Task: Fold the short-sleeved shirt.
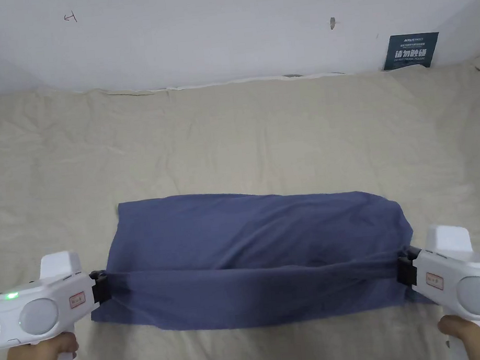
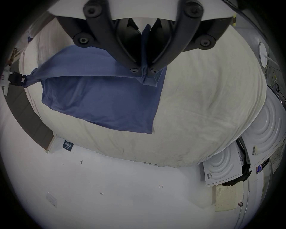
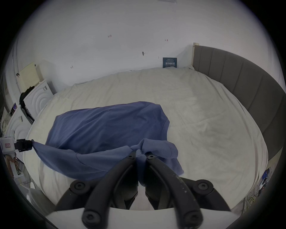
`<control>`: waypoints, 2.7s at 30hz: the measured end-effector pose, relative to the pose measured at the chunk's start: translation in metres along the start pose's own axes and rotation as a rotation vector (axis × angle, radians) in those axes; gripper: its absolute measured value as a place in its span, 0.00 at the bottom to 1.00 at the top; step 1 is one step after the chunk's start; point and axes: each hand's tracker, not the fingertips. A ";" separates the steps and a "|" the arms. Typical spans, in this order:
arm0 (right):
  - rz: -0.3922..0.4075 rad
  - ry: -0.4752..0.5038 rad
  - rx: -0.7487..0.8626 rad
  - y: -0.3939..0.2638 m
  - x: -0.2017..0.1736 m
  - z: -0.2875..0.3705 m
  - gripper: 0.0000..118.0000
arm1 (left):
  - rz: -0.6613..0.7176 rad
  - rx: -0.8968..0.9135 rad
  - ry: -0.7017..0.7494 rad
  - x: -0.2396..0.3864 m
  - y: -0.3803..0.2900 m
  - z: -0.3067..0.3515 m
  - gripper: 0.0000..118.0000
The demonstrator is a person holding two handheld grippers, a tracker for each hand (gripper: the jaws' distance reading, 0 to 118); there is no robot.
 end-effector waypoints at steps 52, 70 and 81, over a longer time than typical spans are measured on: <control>0.173 -0.075 0.646 0.001 -0.069 0.176 0.01 | -0.179 0.590 -0.038 0.108 -0.014 0.155 0.00; 0.156 -0.092 0.533 0.013 -0.065 0.130 0.01 | -0.017 -0.026 0.033 0.010 -0.005 0.003 0.51; 0.129 -0.126 0.404 0.012 -0.048 0.092 0.01 | -0.079 -0.240 0.119 -0.001 -0.033 -0.086 0.25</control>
